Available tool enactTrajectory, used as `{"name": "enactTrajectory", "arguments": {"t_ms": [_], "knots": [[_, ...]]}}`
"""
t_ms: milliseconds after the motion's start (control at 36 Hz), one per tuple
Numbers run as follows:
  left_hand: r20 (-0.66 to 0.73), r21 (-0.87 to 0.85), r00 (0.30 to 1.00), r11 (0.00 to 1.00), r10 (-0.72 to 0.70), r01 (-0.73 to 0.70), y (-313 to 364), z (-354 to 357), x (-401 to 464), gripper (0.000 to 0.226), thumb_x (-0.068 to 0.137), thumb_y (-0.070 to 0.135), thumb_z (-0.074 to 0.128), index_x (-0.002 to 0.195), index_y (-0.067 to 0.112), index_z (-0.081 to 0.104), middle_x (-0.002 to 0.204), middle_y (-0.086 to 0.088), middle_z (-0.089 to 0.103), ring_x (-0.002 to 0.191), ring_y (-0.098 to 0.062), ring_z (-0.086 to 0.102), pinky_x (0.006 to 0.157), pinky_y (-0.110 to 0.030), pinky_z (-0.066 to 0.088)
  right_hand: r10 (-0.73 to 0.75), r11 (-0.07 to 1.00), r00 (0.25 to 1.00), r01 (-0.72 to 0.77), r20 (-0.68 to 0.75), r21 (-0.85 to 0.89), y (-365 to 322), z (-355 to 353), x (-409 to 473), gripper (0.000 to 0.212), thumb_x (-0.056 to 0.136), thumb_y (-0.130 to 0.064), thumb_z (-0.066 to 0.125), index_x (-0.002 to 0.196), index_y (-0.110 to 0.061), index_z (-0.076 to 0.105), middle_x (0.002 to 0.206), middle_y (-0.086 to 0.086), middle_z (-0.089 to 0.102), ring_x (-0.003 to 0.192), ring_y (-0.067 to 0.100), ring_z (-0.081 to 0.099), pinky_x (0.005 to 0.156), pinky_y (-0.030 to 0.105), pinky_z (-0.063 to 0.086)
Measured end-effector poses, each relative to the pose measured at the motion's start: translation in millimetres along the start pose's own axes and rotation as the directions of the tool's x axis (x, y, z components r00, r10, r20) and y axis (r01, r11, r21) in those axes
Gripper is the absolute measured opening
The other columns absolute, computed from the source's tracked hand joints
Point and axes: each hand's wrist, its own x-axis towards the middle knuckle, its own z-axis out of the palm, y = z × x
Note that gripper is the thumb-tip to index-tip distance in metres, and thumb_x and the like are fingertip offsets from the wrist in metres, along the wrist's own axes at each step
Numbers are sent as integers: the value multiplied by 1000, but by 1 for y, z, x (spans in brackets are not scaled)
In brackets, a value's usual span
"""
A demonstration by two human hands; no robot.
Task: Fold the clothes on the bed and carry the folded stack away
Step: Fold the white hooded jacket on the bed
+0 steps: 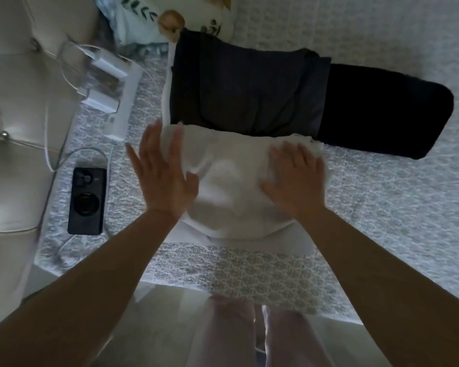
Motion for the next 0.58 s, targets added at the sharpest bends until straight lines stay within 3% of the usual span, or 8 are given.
{"name": "enactTrajectory", "arguments": {"t_ms": [83, 139, 222, 278, 444, 500, 583], "knots": [[48, 25, 989, 990, 137, -138, 7, 4, 27, 60, 81, 40, 54, 138, 26, 45, 144, -9, 44, 138, -31, 28, 111, -60, 1, -6, 999, 987, 12, 163, -36, 1, 17, 9, 87, 70, -75, 44, 143, -48, 5, 157, -10, -4, 145, 23, -5, 111, 61, 6], [191, 61, 977, 992, 96, -110, 9, 16, 36, 53, 87, 51, 38, 135, 30, 49, 142, -4, 46, 139, -30, 29, 109, -64, 1, -4, 997, 985, 16, 170, -69, 3, 31, 4, 90, 68, -78, 41, 143, -48, 2, 158, -8, -8, 144, 25, -6, 110, 64, 8], [528, 217, 848, 973, -50, -78, 2, 47, 15, 68, 87, 62, 11, 150, 36, 15, 160, -3, 8, 146, -30, -1, 108, -65, -7, -9, 994, 986, 27, 169, -107, 9, 51, -10, 90, 68, -81, 23, 146, -44, -2, 158, -4, -13, 145, 27, -6, 109, 65, 9], [621, 238, 778, 969, -100, -66, -12, 71, -10, 71, 85, 64, 1, 150, 36, -9, 159, 0, -18, 144, -28, -20, 110, -65, -6, -30, 996, 986, 44, 166, -82, 9, 63, -15, 86, 70, -80, 12, 146, -44, -5, 158, -5, -15, 145, 24, -10, 109, 65, 7], [608, 148, 789, 989, -90, -1, -32, 114, -13, 69, 84, 68, -4, 146, 41, -16, 157, 4, -22, 142, -22, -24, 112, -58, -6, 73, 995, 995, -77, 70, 57, 5, 84, -1, 67, 88, -64, 5, 150, -38, 2, 159, -9, -7, 146, 13, -8, 114, 56, -1], [589, 126, 805, 992, -67, -10, -38, 113, -12, 67, 84, 70, -5, 146, 45, -14, 159, 5, -17, 143, -20, -20, 113, -55, -4, 99, 992, 995, -99, 7, 78, 4, 88, -1, 63, 93, -59, 12, 151, -35, 5, 160, -6, -2, 146, 13, -6, 114, 52, -3], [512, 78, 858, 997, -48, 10, -43, 107, -17, 64, 87, 70, 6, 146, 49, -4, 160, 4, -3, 146, -19, -7, 114, -56, 1, 163, 983, 981, -152, -108, 104, 6, 91, -4, 72, 91, -61, 16, 152, -23, 9, 160, 1, 4, 147, 18, 0, 116, 43, -4]]}}
